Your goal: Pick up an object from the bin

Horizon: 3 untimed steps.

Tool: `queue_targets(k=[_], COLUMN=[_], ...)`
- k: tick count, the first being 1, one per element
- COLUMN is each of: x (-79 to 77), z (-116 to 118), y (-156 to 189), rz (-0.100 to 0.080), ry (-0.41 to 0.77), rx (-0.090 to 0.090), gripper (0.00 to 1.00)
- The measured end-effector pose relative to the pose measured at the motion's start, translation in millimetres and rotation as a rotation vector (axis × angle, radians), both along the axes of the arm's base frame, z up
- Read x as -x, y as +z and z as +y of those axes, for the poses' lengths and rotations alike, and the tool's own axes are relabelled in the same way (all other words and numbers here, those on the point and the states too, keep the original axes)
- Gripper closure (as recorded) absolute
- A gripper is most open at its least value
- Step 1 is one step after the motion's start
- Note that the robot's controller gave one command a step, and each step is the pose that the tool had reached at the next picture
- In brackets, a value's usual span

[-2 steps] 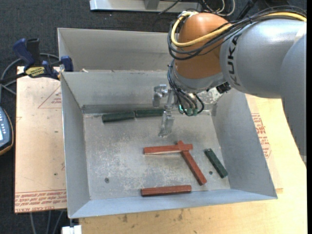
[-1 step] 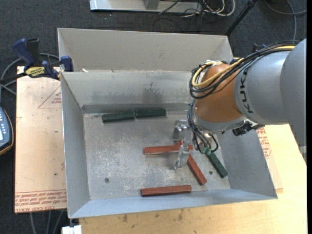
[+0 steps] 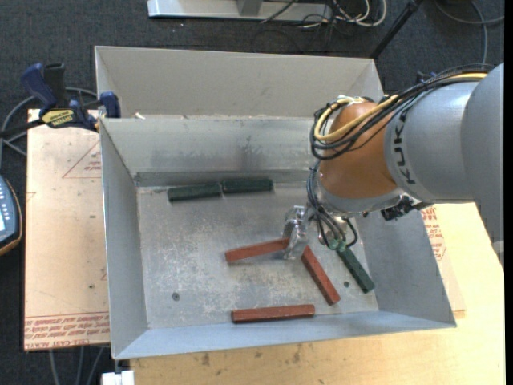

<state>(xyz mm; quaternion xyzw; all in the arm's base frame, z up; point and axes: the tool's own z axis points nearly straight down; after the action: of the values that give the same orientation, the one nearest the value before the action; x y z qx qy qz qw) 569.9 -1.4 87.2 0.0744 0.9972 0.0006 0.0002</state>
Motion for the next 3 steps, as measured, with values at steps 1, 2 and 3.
queue_targets(k=[1, 2, 3], x=[0.0, 28.9, 28.0], z=[0, 16, 16], y=[0, -18, -17], rz=[0.0, 0.001, -0.001], ry=[0.0, 0.093, 0.092], rx=[0.0, 0.0, 0.0], gripper=[0.0, 0.0, 1.0])
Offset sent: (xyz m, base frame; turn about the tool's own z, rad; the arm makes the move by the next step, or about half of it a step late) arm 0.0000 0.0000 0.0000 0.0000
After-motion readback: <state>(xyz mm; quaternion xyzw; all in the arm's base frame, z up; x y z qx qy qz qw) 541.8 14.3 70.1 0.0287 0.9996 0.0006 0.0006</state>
